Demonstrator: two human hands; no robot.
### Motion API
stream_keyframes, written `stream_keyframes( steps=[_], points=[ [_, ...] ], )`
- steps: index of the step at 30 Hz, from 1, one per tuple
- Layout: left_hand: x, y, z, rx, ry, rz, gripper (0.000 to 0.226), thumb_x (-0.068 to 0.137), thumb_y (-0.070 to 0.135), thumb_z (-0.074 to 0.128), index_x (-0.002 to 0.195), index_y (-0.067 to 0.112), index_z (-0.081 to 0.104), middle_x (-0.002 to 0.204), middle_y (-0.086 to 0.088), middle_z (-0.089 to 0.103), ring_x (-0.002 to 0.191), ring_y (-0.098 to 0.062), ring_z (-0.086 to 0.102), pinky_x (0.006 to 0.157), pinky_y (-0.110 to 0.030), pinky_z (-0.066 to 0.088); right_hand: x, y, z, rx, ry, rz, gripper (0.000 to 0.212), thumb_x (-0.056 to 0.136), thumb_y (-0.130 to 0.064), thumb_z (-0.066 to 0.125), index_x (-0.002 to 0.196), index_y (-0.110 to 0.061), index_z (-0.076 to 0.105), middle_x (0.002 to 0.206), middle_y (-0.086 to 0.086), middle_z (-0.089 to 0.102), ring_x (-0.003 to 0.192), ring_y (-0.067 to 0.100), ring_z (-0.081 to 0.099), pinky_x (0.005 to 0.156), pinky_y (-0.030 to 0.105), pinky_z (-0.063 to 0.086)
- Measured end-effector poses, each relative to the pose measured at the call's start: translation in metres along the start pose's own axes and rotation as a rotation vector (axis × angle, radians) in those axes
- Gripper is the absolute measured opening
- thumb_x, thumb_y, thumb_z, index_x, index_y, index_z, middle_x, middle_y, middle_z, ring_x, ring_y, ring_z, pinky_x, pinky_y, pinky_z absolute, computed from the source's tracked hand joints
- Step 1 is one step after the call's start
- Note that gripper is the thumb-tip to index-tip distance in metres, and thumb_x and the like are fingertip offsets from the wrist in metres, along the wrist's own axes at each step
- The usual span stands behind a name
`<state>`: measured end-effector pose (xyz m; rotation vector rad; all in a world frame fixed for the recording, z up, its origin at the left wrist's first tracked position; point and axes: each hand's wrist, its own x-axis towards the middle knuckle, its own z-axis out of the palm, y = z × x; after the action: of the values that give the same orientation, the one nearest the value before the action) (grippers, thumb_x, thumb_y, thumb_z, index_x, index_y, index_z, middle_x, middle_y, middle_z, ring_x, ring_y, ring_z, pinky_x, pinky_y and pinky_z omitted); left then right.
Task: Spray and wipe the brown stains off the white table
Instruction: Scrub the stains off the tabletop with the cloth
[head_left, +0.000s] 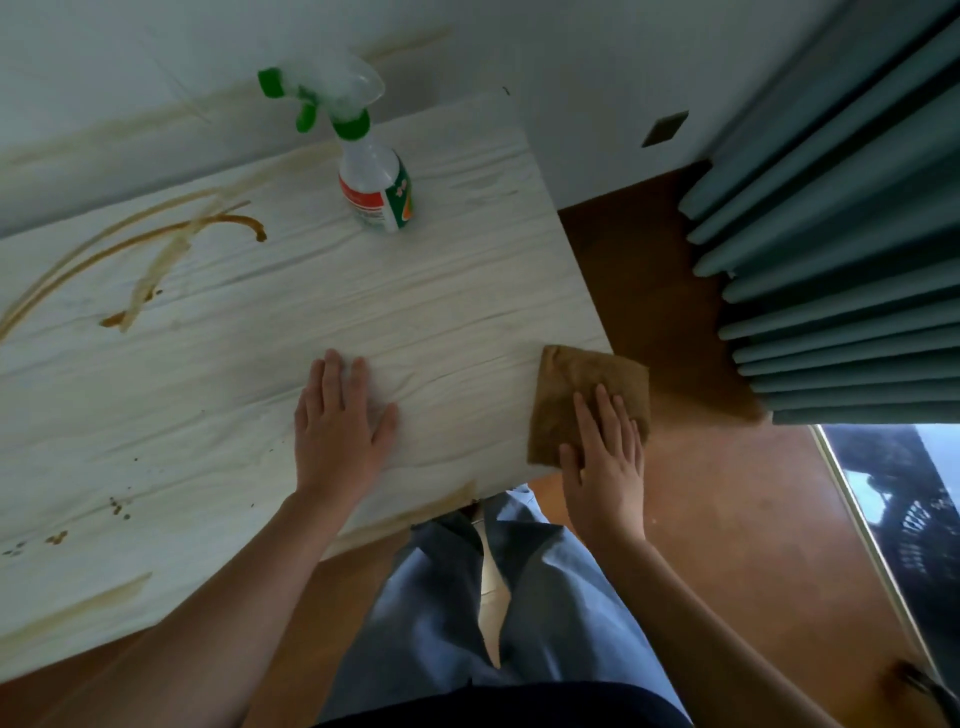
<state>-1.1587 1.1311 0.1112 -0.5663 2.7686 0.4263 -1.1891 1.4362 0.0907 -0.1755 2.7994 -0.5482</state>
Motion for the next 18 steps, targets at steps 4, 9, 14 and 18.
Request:
stream_keyframes(
  steps=[4,9,14,18],
  points=[
    [-0.001,-0.004,0.002,0.0,-0.005,0.008,0.072,0.102,0.051,0.04,0.161,0.017,0.017,0.17,-0.011,0.004,0.158,-0.028,-0.001,0.126,-0.047,0.013,0.019,0.006,-0.008,0.008,-0.027,-0.054,0.06,0.1,-0.042,0.039,0.157,-0.028,0.027,0.167,-0.003,0.015,0.155,0.017,0.002,0.125,0.048,0.009],
    [-0.002,-0.007,0.008,0.004,0.009,0.016,0.072,0.103,0.051,0.039,0.162,0.018,0.015,0.171,-0.01,0.003,0.158,-0.027,-0.002,0.126,-0.046,0.01,0.082,0.001,-0.022,-0.047,-0.06,-0.16,0.059,0.103,-0.038,0.045,0.158,-0.026,0.026,0.167,0.001,0.015,0.155,0.021,0.003,0.125,0.049,0.006],
    [-0.003,-0.008,0.011,-0.002,0.018,0.008,0.072,0.103,0.051,0.04,0.162,0.018,0.015,0.171,-0.01,0.004,0.158,-0.027,-0.001,0.126,-0.046,0.01,0.092,-0.013,-0.015,-0.058,-0.018,-0.127,0.058,0.104,-0.036,0.04,0.158,-0.025,0.024,0.168,0.001,0.013,0.155,0.021,0.003,0.126,0.047,0.006],
    [-0.002,-0.01,0.011,0.01,0.012,0.01,0.072,0.102,0.052,0.037,0.162,0.018,0.014,0.171,-0.01,0.003,0.158,-0.026,-0.002,0.127,-0.045,0.009,0.052,-0.012,-0.006,-0.018,0.05,-0.089,0.056,0.102,-0.029,0.047,0.156,-0.021,0.032,0.166,0.004,0.021,0.154,0.023,0.01,0.125,0.048,0.01]
  ],
)
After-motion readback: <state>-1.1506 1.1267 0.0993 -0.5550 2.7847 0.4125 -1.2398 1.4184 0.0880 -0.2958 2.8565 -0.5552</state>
